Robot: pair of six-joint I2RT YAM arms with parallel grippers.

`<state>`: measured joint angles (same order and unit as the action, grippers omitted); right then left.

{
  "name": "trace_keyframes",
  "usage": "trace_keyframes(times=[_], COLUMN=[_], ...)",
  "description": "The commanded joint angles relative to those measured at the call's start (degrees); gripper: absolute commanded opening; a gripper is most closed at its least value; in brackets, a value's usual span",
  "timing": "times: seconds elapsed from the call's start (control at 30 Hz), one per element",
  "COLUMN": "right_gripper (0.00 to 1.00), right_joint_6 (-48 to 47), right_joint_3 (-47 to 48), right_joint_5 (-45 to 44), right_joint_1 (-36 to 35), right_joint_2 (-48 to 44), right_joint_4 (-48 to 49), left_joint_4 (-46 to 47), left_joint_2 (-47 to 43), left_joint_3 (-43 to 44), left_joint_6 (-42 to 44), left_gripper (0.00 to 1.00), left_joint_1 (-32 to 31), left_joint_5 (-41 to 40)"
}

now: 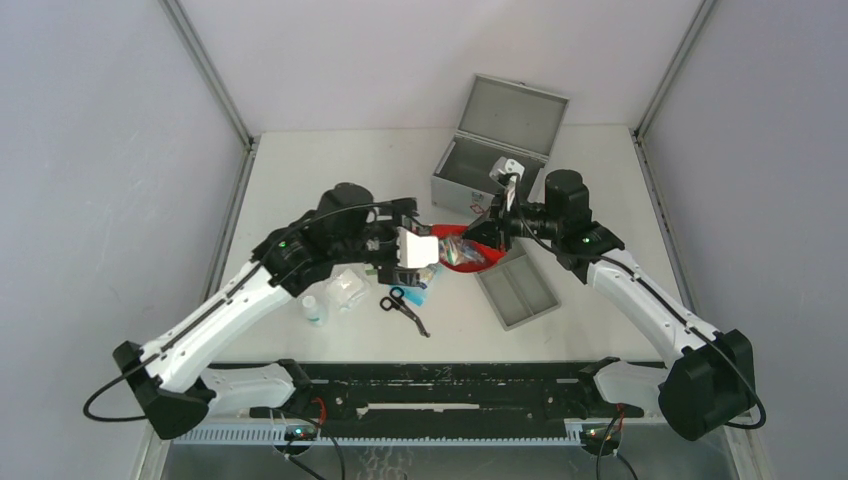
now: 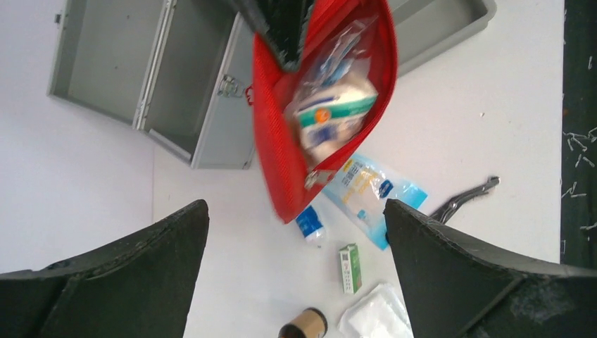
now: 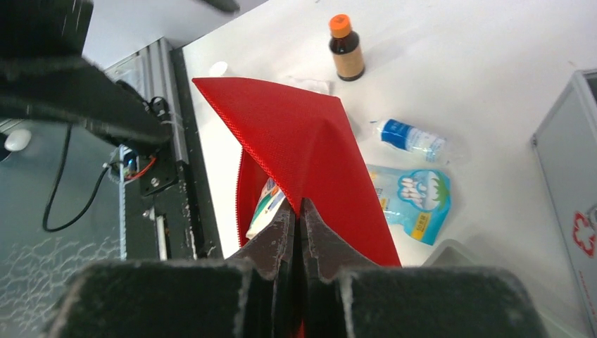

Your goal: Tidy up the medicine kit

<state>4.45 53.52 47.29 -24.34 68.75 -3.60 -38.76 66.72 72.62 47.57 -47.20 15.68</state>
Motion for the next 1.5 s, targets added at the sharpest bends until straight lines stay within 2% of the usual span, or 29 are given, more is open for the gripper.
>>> trace_keyframes(times=[0.0,0.2,0.4,0.7,0.83,1.07,1.47], right_gripper=[0.0,0.0,0.0,0.0,0.0,0.0,0.0], right_joint_6=[-2.9,-5.0,-6.9,-7.0,-6.9,-6.9,-6.8], right_joint_3=[2.6,3.6,4.1,4.1,4.1,4.1,4.2], right_joint_5=[7.4,12.5,13.1,12.9,13.0,12.6,11.2], right_joint_1=[0.3,-0.8,-2.4,-2.5,-2.4,-2.3,-1.7], right_joint_2=[-0.8,-0.4,-0.1,-0.4,-0.2,-0.3,-0.1], right_joint_4=[0.8,-1.6,-3.1,-3.2,-3.2,-3.2,-3.1], left_joint_4=[-2.7,-3.3,-6.4,-8.3,-8.0,-7.0,-4.3], left_joint_2=[-5.5,-7.0,-3.6,-0.6,-0.2,1.6,0.3], left_joint_3=[-0.4,-2.4,-0.7,-1.2,-1.5,-1.9,-2.9], left_joint_6=[3.7,6.4,6.7,7.2,7.2,5.4,1.6], left_gripper=[0.97,0.87,0.73,0.74,0.71,0.5,0.22], left_joint_1=[4.2,4.9,4.8,4.2,4.2,4.2,4.2], left_joint_5=[5.1,7.4,11.2,11.0,9.9,12.0,14.5])
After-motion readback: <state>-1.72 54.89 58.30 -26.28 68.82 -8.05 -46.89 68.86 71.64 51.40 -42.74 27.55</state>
